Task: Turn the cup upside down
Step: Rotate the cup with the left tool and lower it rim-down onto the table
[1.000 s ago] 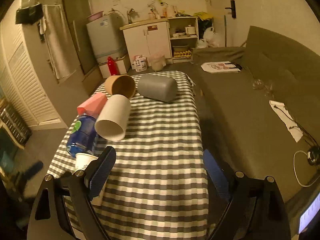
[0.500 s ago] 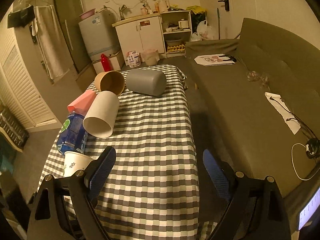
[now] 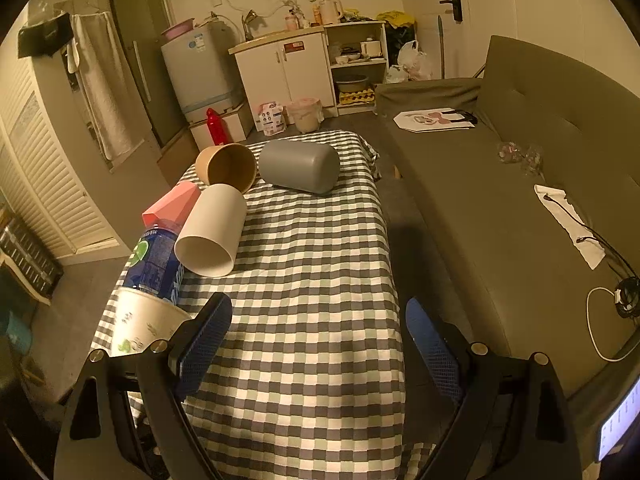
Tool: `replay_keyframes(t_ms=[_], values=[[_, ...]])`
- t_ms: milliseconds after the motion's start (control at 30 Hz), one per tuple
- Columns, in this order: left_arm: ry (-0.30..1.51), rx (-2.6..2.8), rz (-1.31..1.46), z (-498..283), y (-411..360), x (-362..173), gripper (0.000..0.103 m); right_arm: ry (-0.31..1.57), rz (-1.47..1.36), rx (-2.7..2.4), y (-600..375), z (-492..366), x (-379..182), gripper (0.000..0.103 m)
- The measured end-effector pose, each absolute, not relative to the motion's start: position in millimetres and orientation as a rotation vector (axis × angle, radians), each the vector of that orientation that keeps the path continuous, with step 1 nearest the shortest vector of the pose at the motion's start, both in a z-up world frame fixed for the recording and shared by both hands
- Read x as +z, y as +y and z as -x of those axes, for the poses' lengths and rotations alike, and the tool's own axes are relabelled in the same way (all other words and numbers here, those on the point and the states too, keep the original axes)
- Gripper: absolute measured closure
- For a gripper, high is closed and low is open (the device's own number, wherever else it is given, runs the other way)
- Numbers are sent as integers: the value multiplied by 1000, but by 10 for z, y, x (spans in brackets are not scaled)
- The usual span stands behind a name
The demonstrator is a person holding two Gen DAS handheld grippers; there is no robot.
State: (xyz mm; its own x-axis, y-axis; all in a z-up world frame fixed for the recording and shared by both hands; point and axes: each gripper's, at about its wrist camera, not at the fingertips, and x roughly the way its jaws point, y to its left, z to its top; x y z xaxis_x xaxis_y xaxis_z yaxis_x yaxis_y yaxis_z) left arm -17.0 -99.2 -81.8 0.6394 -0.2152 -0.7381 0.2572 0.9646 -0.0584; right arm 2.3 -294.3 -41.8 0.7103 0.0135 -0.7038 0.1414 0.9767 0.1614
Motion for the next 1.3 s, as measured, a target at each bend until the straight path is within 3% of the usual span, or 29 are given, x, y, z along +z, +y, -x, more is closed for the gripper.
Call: replay_keyframes(t_ms=[233, 667, 900, 1300], values=[[928, -300, -94, 251, -959, -723, 47, 775, -242, -57, -2917, -62, -364, 14], [1406, -398, -342, 233, -927, -557, 47, 785, -323, -41, -2981, -162, -368, 14], [1372, -409, -473, 25, -1214, -570, 47, 767, -371, -37, -3079, -119, -311, 14], [1501, -386, -521, -404, -1394, -668, 47, 745, -447, -66, -3340, -59, -238, 14]])
